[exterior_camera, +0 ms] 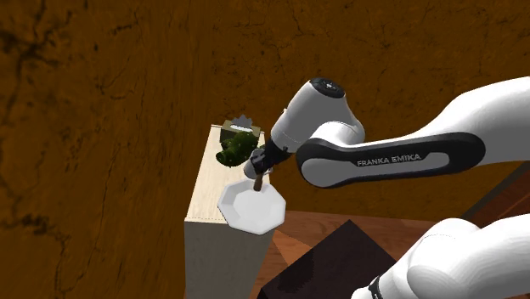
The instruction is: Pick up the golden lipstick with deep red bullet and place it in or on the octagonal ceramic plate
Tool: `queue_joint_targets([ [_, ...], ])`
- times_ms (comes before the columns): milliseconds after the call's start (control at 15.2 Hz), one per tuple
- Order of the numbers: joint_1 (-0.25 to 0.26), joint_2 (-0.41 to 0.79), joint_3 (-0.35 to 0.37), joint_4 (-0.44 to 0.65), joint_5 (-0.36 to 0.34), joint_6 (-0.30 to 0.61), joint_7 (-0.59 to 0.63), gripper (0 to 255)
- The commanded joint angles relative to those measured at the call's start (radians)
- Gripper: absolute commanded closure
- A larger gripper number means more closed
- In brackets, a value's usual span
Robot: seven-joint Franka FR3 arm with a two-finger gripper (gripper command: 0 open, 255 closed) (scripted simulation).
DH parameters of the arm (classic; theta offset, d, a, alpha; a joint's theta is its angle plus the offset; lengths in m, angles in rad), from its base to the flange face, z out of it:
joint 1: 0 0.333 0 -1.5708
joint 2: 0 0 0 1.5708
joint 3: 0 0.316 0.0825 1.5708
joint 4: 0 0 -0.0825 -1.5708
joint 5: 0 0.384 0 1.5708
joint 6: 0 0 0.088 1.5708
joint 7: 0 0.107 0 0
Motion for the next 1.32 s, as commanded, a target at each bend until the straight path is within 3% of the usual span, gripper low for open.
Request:
queue_joint_targets([
  [0,-0.006,0.016,0.007,-0.017,-0.007,0.033,0.008,255],
  [792,-0.075,0.142,0.077,-0.088,-0.100,0.226,0.099,255],
  [1254,-0.075,0.142,0.077,-0.088,-0.100,0.226,0.099,255],
])
